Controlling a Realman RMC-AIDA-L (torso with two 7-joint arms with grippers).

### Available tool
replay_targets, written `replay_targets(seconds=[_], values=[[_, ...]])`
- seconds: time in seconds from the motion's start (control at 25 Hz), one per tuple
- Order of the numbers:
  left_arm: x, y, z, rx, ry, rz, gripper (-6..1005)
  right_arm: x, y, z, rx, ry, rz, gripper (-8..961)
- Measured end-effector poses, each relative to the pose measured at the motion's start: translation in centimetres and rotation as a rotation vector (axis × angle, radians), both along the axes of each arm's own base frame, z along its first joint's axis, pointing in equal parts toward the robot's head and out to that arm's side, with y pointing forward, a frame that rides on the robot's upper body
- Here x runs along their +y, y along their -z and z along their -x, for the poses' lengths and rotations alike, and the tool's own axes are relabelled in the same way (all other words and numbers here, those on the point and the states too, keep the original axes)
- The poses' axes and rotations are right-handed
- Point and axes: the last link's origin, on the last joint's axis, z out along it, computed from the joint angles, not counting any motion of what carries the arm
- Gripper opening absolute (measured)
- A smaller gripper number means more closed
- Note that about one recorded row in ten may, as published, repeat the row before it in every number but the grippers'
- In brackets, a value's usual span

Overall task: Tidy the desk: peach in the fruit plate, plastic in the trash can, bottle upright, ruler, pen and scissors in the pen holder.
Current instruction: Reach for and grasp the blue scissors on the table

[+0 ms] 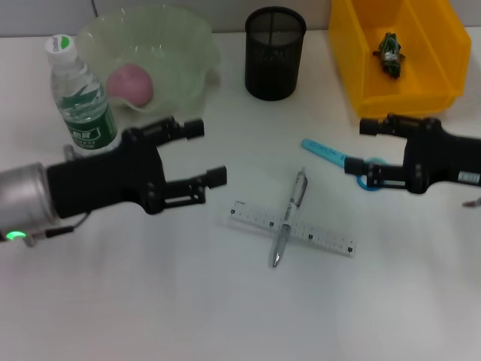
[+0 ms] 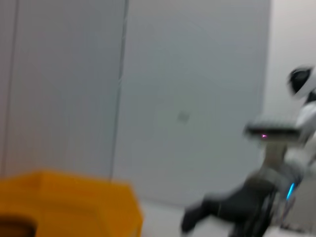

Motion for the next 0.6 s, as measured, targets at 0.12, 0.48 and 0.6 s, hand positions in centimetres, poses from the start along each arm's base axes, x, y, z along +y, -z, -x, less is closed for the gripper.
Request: replay_targets(seconds=[0.12,0.48,0.6], values=[[-0.1,2.2,0.9,0.064,-0.058,0.015,835,1.0,-1.5,0.7,-0.011,0.044,0.034,762],[-1.1,3.5,1.4,0.08,-0.035,0.015,835,5.1,-5.6,6.3,-0.313,0.196,0.212,757],[-1.2,3.7,1.4,0.08,-0.033,0.021,835,6.0,-5.9,7.5,-0.386,0.221,0.232,755]])
